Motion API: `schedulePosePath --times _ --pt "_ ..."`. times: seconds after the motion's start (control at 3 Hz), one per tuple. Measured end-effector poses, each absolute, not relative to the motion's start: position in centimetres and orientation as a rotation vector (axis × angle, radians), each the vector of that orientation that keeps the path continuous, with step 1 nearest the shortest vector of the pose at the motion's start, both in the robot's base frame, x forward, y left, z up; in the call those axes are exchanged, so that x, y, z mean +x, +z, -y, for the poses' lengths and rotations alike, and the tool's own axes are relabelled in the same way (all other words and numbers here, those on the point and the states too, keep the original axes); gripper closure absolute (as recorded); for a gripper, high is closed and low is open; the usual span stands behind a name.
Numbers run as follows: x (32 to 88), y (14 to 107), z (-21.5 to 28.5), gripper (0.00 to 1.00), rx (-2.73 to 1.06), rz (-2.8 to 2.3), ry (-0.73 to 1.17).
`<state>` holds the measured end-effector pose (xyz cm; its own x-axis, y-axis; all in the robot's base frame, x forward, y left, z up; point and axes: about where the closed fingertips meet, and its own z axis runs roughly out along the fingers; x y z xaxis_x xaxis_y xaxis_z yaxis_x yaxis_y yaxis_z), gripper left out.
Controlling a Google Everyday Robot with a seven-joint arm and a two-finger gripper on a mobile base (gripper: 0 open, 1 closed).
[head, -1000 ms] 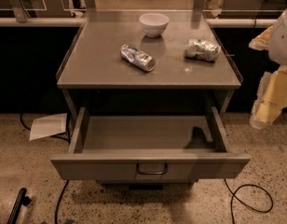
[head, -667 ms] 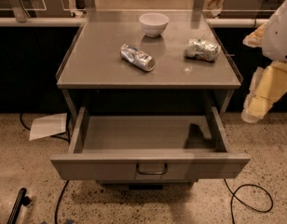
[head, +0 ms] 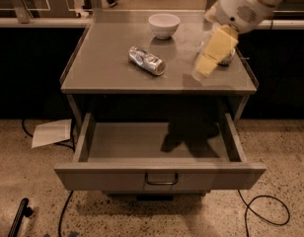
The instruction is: Place redbull can into top drawer
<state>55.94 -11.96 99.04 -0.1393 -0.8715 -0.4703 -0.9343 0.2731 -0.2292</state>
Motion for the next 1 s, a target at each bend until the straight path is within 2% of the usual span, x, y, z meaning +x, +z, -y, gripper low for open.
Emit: schedulePosePath --times 0.67,1.0 --pt "65.3 97.3 1.6 0.0 -1.597 -2.03 0.291" --pt "65.3 97.3 1.6 0.0 -1.596 -2.03 0.291"
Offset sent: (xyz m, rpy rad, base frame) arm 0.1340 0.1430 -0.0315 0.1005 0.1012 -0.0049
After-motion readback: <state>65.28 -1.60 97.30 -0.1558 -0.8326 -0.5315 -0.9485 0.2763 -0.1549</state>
